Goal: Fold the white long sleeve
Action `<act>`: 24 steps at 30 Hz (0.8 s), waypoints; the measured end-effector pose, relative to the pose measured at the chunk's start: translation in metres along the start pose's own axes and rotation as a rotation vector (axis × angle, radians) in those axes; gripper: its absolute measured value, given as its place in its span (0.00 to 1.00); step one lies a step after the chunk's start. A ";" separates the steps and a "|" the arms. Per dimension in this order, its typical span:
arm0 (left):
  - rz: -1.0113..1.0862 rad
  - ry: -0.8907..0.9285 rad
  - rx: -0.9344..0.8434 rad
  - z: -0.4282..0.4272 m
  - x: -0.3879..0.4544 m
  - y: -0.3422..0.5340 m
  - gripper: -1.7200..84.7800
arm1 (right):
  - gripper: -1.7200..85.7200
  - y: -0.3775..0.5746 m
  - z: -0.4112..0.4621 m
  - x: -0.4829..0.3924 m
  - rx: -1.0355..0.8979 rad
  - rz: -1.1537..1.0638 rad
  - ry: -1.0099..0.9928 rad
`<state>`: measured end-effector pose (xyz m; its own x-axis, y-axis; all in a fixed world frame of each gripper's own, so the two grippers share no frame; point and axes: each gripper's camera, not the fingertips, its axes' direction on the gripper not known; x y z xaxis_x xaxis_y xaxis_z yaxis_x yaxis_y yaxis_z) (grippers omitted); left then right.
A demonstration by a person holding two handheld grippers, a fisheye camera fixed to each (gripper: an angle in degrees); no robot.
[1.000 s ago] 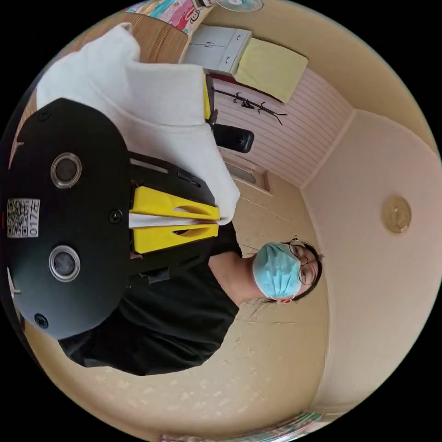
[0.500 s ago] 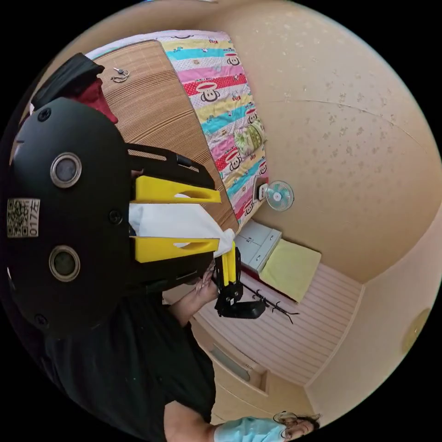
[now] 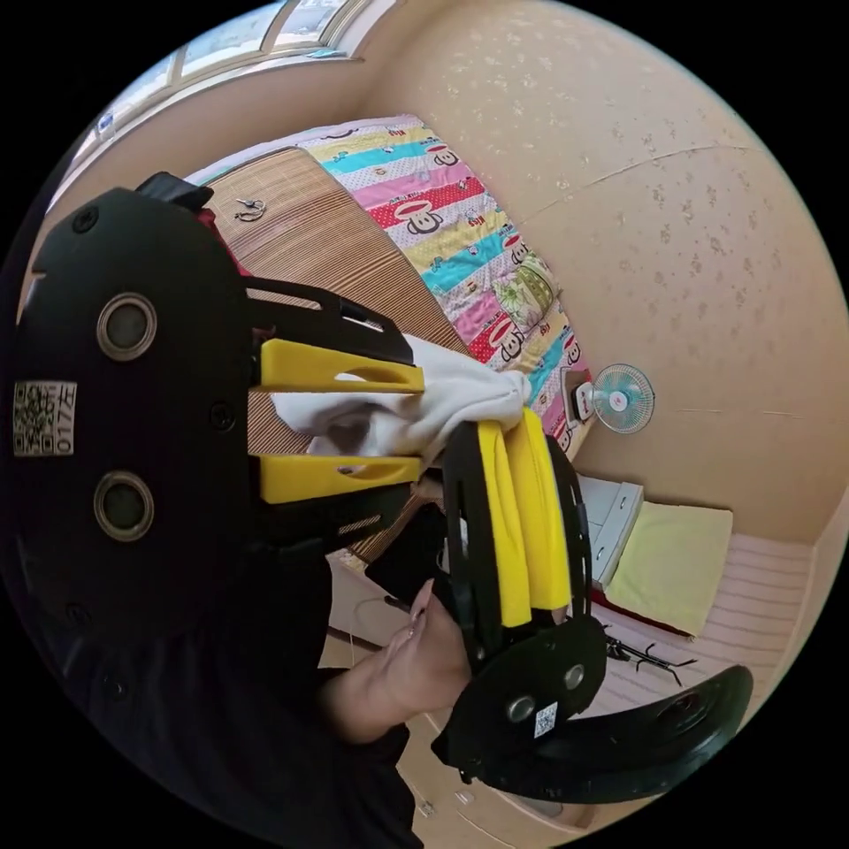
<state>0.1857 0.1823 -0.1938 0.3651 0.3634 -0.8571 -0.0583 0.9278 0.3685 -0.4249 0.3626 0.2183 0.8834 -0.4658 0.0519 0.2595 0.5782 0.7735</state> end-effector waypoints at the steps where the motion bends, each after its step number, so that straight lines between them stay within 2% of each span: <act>1: 0.014 -0.002 0.001 -0.001 -0.002 0.001 0.08 | 0.07 0.002 -0.002 0.008 0.004 0.018 -0.010; 5: -0.078 0.058 0.065 -0.025 -0.049 0.013 0.06 | 0.07 0.011 -0.017 0.029 0.045 0.054 -0.200; 7: -0.095 0.048 0.107 -0.030 -0.066 0.016 0.06 | 0.06 0.010 -0.028 0.028 0.086 0.059 -0.231; 11: -0.136 0.245 0.192 -0.026 -0.089 0.029 0.07 | 0.05 -0.003 -0.041 0.016 0.093 0.001 -0.079; 14: -0.196 0.297 0.220 -0.022 -0.093 0.046 0.08 | 0.05 -0.004 -0.050 0.021 0.123 0.010 -0.118; 19: -0.241 0.246 0.247 -0.049 -0.086 0.073 0.14 | 0.05 -0.006 -0.065 0.025 0.133 0.029 -0.059; 24: -0.174 0.180 0.132 -0.040 -0.069 0.059 0.17 | 0.05 -0.018 -0.085 0.020 0.135 0.007 -0.055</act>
<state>0.1202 0.2154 -0.1274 0.1871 0.2202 -0.9574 0.1167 0.9627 0.2442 -0.3784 0.4002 0.1517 0.8613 -0.5003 0.0891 0.1956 0.4882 0.8505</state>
